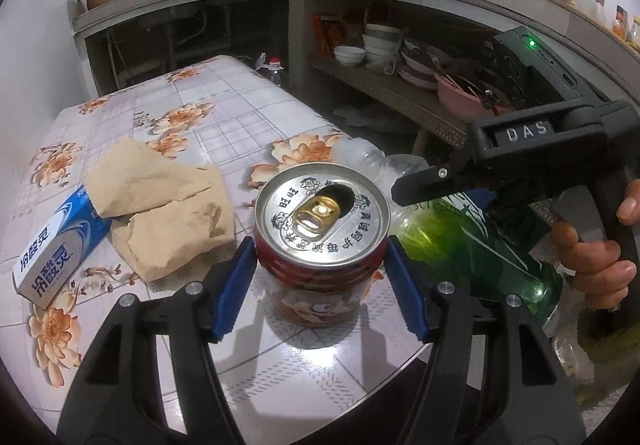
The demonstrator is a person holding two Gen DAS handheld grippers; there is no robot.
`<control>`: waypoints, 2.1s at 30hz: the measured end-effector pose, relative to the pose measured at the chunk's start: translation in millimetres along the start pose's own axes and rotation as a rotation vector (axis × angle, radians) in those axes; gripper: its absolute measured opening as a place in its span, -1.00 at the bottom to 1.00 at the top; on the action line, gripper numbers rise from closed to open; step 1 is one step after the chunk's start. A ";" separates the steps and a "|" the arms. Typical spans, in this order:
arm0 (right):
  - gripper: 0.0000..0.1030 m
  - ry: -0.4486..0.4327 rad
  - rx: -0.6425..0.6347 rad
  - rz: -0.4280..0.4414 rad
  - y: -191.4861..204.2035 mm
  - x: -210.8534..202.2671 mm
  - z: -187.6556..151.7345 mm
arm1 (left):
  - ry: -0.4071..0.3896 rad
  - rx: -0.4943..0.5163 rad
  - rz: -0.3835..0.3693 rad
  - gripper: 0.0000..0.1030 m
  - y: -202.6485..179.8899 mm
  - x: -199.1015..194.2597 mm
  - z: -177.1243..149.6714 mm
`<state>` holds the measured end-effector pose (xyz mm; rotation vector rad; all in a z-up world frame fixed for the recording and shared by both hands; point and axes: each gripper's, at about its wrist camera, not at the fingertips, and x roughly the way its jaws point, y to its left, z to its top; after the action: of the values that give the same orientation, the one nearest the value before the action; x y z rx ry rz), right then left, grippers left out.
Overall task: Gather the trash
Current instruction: 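Lift the can with the left tool while the right tool carries the bottle toward the wastebasket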
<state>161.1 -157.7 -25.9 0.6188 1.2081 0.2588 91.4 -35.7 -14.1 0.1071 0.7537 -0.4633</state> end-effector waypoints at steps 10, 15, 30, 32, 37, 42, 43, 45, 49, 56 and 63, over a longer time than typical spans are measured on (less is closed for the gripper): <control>0.44 0.057 -0.037 0.025 -1.4 5.7 -8.7 | 0.003 -0.011 -0.011 0.20 1.2 7.2 4.7; 0.41 0.073 -0.027 0.058 -3.0 11.6 -8.8 | 0.005 -0.011 -0.012 0.20 0.0 9.9 6.7; 0.36 0.014 0.042 0.106 -24.1 -2.6 -5.8 | 0.031 -0.038 -0.002 0.19 -0.4 13.2 11.5; 0.36 0.010 0.055 0.116 -28.2 -4.5 -5.2 | 0.035 -0.043 -0.001 0.19 0.2 13.6 12.5; 0.36 -0.001 0.065 0.124 -32.0 -7.5 -4.5 | 0.048 -0.054 0.002 0.19 0.5 14.1 14.4; 0.36 -0.005 0.070 0.131 -33.7 -9.0 -5.0 | 0.056 -0.063 0.000 0.19 0.5 14.0 15.8; 0.36 -0.005 0.069 0.131 -34.0 -9.3 -5.1 | 0.057 -0.065 0.000 0.19 0.5 13.9 15.9; 0.36 -0.007 0.068 0.134 -34.4 -10.4 -5.6 | 0.059 -0.067 0.002 0.19 0.5 13.7 15.9; 0.36 -0.010 0.066 0.141 -34.2 -11.4 -6.0 | 0.060 -0.070 0.003 0.19 -0.2 12.3 15.4; 0.36 -0.017 0.072 0.161 -35.0 -13.1 -7.2 | 0.053 -0.070 0.002 0.19 0.1 10.4 16.4; 0.35 -0.055 0.085 0.211 -40.8 -25.1 -13.6 | 0.044 -0.051 -0.015 0.19 -7.4 4.3 23.2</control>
<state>134.2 -199.1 -32.4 0.8237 1.1060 0.3665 105.6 -49.9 0.4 0.0645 0.8094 -0.4573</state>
